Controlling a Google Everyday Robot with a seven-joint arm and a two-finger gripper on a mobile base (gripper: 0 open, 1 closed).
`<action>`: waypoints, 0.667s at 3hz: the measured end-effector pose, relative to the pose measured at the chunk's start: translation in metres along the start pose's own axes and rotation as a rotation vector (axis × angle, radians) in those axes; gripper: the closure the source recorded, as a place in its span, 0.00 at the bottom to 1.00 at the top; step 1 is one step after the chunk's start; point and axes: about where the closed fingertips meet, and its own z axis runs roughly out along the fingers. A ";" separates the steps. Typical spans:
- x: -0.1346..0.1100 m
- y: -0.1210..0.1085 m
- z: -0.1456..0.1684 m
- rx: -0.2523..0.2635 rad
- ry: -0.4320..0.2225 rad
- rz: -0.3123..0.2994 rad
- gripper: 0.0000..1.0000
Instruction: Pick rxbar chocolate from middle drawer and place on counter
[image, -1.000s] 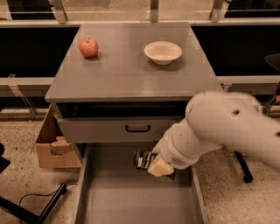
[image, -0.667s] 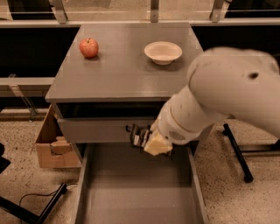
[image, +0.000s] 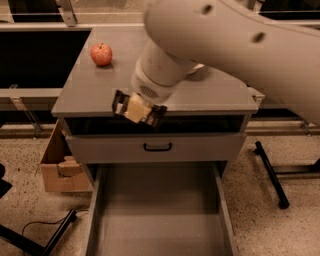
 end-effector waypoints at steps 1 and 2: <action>-0.062 -0.031 0.031 0.059 -0.001 -0.003 1.00; -0.098 -0.055 0.064 0.112 -0.009 -0.055 1.00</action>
Offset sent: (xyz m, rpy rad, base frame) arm 0.1456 0.1245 0.0008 -0.0664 -0.2048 0.0394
